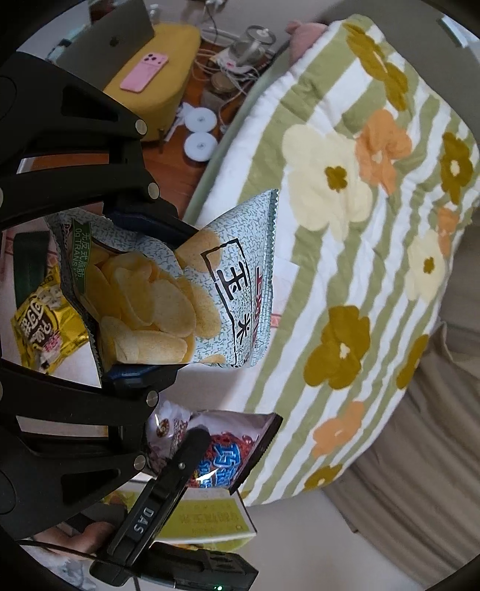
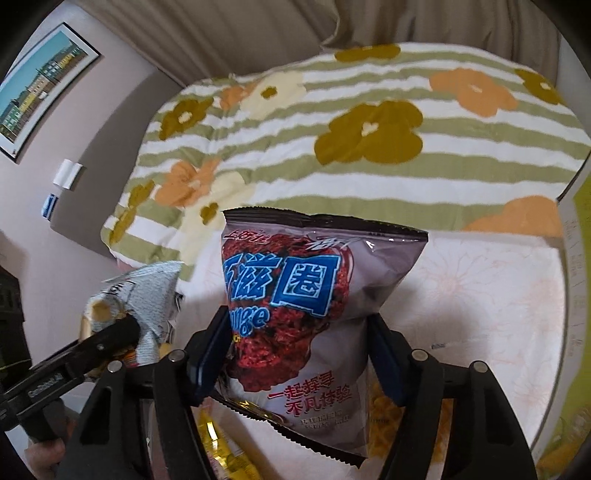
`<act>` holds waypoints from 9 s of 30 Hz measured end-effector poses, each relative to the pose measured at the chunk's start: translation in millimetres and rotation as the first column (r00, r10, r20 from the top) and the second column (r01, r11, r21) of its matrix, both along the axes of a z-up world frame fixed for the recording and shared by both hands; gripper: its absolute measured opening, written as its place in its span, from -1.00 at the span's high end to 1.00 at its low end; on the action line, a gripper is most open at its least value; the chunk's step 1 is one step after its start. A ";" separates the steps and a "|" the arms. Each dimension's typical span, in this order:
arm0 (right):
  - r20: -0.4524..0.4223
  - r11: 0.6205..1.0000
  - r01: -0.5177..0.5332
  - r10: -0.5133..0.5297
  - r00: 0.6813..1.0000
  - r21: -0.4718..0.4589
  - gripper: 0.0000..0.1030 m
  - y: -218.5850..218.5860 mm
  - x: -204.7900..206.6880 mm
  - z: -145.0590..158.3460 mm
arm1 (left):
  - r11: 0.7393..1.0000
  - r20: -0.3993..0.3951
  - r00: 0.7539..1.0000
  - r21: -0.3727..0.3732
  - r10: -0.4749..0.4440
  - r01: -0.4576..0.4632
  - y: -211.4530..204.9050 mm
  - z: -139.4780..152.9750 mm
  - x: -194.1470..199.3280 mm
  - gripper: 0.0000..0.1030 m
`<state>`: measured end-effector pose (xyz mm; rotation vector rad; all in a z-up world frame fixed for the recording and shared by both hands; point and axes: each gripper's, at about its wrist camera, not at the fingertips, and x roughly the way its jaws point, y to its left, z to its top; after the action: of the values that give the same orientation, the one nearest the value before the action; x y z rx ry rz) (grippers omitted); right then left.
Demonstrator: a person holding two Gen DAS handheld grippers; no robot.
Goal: Organize snacks
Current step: 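Carry both bags over the box and open both tools to drop them, then move both tools back toward the last snacks on the sheet, then grasp the gold Pillows bag with the left tool while the right tool grasps the waffle pack, then drop the gold bag into the box while the right tool lowers the waffle pack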
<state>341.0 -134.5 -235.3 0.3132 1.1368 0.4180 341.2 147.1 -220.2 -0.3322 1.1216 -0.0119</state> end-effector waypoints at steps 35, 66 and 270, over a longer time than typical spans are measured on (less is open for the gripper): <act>0.199 0.966 0.258 -0.248 0.948 -0.023 -0.26 -345.9 -131.0 116.1 | 0.932 0.228 0.912 -0.042 -0.341 0.360 -364.5 108.6 -67.6 0.00; 0.178 0.967 0.245 -0.230 0.957 -0.065 -0.27 -378.3 -167.2 89.8 | 0.925 0.223 0.904 -0.029 -0.364 0.380 -367.5 102.2 -105.0 -0.87; 0.204 0.964 0.257 -0.238 0.950 -0.071 -0.95 -387.7 -67.4 91.5 | 0.911 0.015 0.915 0.104 -0.402 0.399 -402.0 74.7 -11.5 -0.73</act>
<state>273.6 -522.2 -143.7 0.3181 0.9094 0.1661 329.8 -254.9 -145.4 -0.0072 1.1343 -0.3244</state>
